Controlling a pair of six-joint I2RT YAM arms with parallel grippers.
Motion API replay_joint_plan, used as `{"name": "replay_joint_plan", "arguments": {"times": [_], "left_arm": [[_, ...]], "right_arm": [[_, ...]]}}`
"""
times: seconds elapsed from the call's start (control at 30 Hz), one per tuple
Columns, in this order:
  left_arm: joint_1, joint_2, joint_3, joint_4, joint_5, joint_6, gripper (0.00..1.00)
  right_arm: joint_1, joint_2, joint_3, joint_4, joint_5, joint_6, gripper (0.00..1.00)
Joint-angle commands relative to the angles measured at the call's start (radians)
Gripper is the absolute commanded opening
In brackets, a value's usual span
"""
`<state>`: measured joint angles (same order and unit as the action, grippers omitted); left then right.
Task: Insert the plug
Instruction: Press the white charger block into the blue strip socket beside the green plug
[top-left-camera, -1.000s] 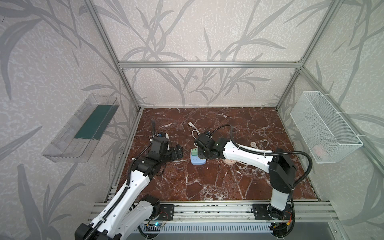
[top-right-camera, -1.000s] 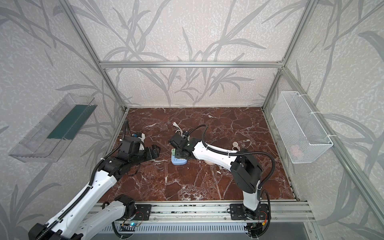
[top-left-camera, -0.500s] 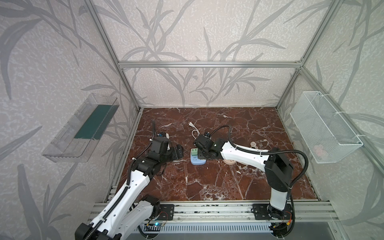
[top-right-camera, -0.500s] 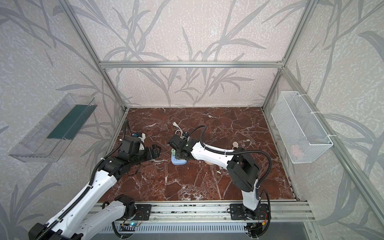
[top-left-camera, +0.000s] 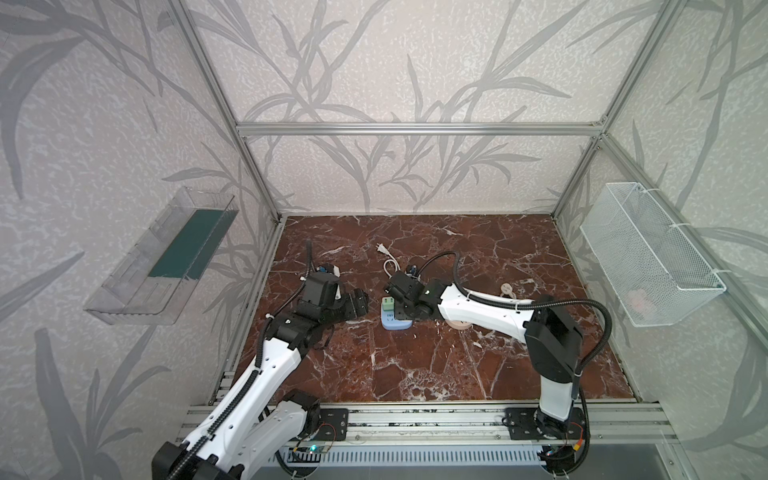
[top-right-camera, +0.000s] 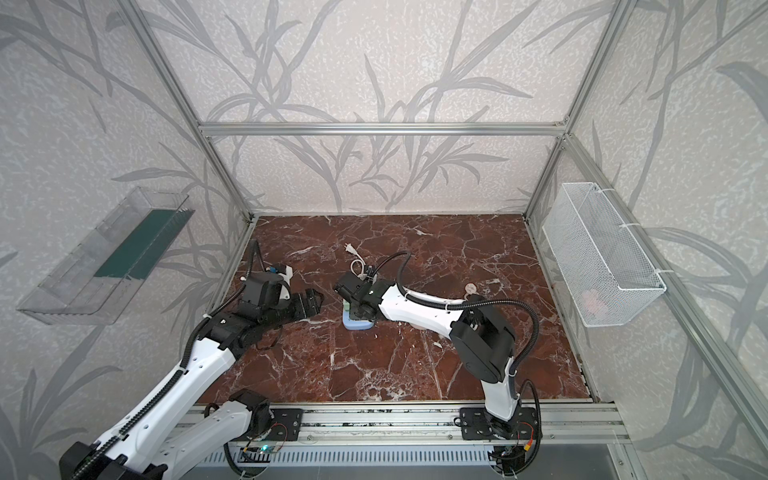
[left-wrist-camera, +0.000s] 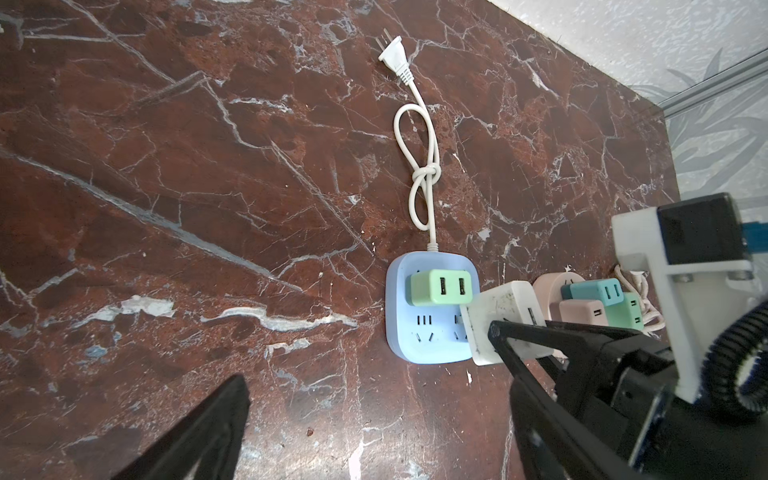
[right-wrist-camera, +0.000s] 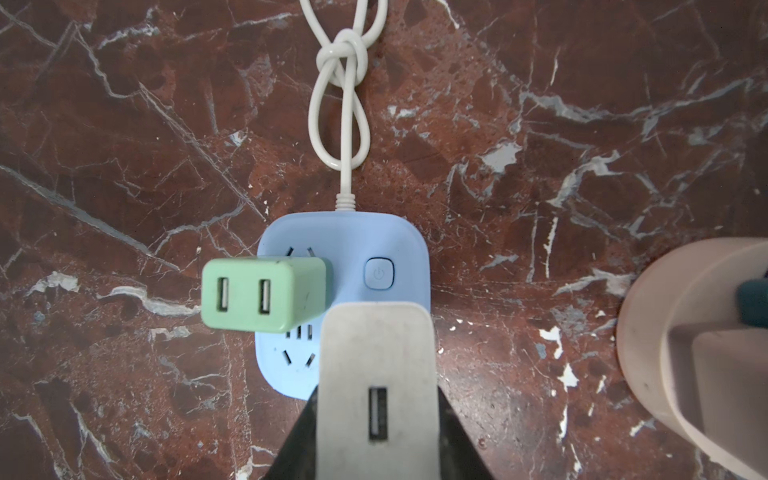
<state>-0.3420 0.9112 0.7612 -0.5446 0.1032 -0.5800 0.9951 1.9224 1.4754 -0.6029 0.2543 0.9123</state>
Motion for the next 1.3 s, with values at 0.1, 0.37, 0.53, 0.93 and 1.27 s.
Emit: {"name": "replay_joint_plan", "arguments": {"times": [0.1,0.37,0.53,0.93,1.27], "left_arm": [[0.006,-0.002,-0.015,0.012,0.002,-0.011,0.95],[0.008,0.003,-0.022,0.021,0.0,-0.016,0.95],[0.008,0.005,-0.023,0.023,0.0,-0.019,0.95],[0.009,0.019,-0.022,0.026,0.005,-0.02,0.95],[0.012,-0.001,-0.03,0.024,-0.011,-0.023,0.95]], "right_arm": [[0.018,0.031,0.029,-0.019,0.015,-0.009,0.0],[0.069,0.079,0.075,-0.141,0.189,-0.054,0.0],[0.068,0.098,0.065,-0.162,0.209,-0.041,0.0],[0.058,0.131,0.005,-0.112,0.101,-0.02,0.0],[0.037,0.124,-0.036,-0.123,0.043,-0.014,0.0]]}}
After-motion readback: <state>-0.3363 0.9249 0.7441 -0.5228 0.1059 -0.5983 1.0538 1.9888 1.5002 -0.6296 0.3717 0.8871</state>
